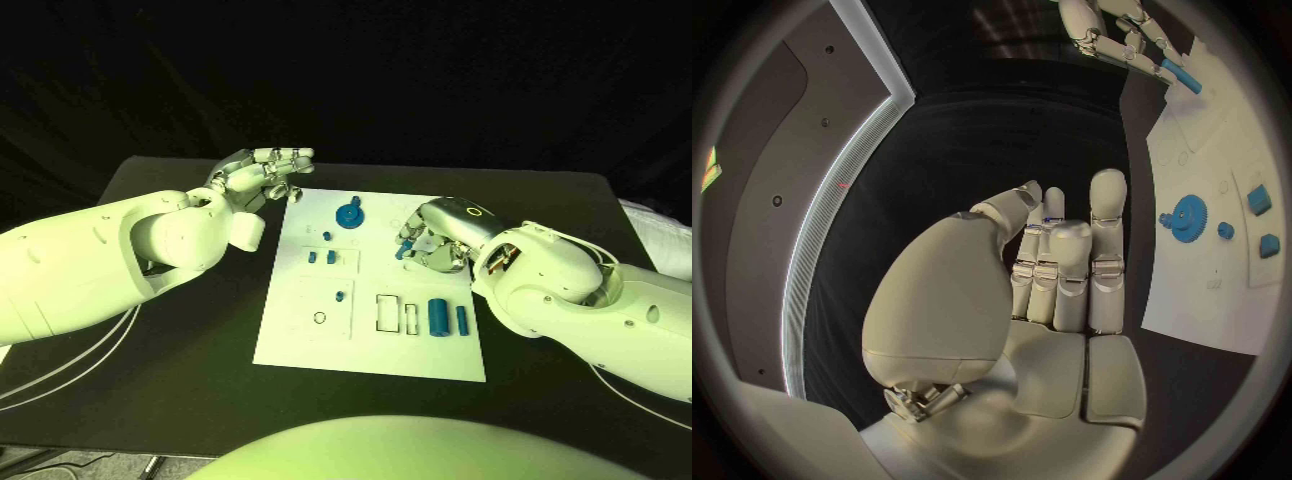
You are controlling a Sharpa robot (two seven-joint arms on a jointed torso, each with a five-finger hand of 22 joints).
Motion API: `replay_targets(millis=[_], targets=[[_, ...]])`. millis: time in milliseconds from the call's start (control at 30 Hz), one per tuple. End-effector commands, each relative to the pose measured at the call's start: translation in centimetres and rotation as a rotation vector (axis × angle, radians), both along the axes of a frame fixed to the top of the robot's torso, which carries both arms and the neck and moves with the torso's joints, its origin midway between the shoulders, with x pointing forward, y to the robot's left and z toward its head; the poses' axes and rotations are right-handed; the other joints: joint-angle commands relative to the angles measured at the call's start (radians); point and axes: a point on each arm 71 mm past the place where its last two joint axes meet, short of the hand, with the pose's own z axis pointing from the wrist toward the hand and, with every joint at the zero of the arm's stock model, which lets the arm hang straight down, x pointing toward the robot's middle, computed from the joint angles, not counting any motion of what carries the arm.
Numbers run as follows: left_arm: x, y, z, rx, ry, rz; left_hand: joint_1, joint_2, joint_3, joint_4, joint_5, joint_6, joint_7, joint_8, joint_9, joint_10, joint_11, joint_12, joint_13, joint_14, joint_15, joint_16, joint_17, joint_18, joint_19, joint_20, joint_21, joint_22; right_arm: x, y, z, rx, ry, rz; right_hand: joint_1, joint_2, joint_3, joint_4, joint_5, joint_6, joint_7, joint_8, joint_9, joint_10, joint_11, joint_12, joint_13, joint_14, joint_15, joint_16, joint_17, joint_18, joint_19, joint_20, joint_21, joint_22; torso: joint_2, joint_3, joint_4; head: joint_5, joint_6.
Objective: Assemble the parts on the task board
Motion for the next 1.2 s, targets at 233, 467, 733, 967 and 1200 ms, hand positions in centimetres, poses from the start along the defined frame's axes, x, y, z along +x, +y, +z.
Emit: replay_targets(millis=[233,467,733,967,1200], targets=[[-0.1,-0.5,0.1,-0.012,-0.006,-0.028,-0.001,0.009,-0.003,0.000,-0.003,-0.003,0.002,0.006,-0.001,-0.005,-0.001,0.004,0.001,-0.010,0.000,-0.003,-0.001,0.015,-0.008,-0.001,-0.004,-0.001,-2.2,4.8,0.7,0.121,0.020,0.122,0.023,0.015,0.015,-0.006,0.006,-0.004,0.010,-0.008,-0.002,0.016,-0.008,-0.004,0.001,0.038,-0.001,0.006,-0.001,-0.010,0.005,0.004,0.007,0.000,0.000,-0.0011,0.0036,0.012,-0.003],[-0.1,-0.7,0.1,-0.014,-0.007,-0.032,-0.001,0.009,-0.003,0.000,-0.003,-0.003,0.002,0.006,-0.001,-0.005,-0.001,0.004,0.001,-0.010,0.000,-0.003,-0.001,0.015,-0.008,-0.001,-0.004,-0.001,-3.6,8.4,-0.7,0.141,0.062,0.216,0.023,0.016,0.022,-0.011,0.006,-0.008,0.012,-0.012,-0.003,0.014,-0.005,-0.010,0.000,0.038,0.000,0.006,-0.003,-0.009,0.002,0.005,0.005,-0.004,0.001,-0.0036,0.0061,0.022,-0.007],[-0.1,-0.9,0.1,-0.015,-0.007,-0.036,-0.001,0.009,-0.003,0.000,-0.003,-0.003,0.002,0.006,-0.001,-0.005,-0.001,0.004,0.001,-0.010,0.000,-0.003,-0.001,0.015,-0.008,-0.001,-0.004,-0.001,-4.2,10.2,-3.0,0.117,0.119,0.261,0.022,0.015,0.025,-0.013,0.006,-0.011,0.014,-0.015,-0.004,0.013,-0.004,-0.014,0.000,0.037,0.002,0.005,-0.005,-0.008,-0.002,0.006,0.002,-0.009,0.002,-0.0035,0.0055,0.033,-0.007],[-0.1,-1.0,0.1,-0.017,-0.006,-0.040,0.000,0.010,-0.004,0.000,-0.003,-0.003,0.002,0.006,-0.001,-0.006,-0.001,0.005,0.002,-0.010,0.000,-0.003,0.000,0.015,-0.008,-0.001,-0.004,-0.001,-4.4,10.8,-4.3,0.104,0.141,0.265,0.020,0.014,0.027,-0.015,0.006,-0.012,0.015,-0.016,-0.004,0.011,-0.003,-0.016,0.000,0.037,0.003,0.005,-0.007,-0.007,-0.004,0.007,0.001,-0.012,0.001,-0.0034,0.0060,0.038,-0.007],[-0.2,-1.1,0.1,-0.017,-0.006,-0.041,0.000,0.010,-0.004,0.000,-0.003,-0.003,0.002,0.006,-0.001,-0.006,-0.001,0.005,0.002,-0.010,0.000,-0.003,0.000,0.015,-0.008,-0.001,-0.004,-0.001,-4.4,11.1,-5.0,0.088,0.160,0.270,0.020,0.014,0.027,-0.015,0.006,-0.012,0.015,-0.017,-0.004,0.011,-0.002,-0.017,0.000,0.036,0.003,0.004,-0.007,-0.007,-0.004,0.007,0.000,-0.013,0.001,-0.0023,0.0053,0.042,-0.007]])
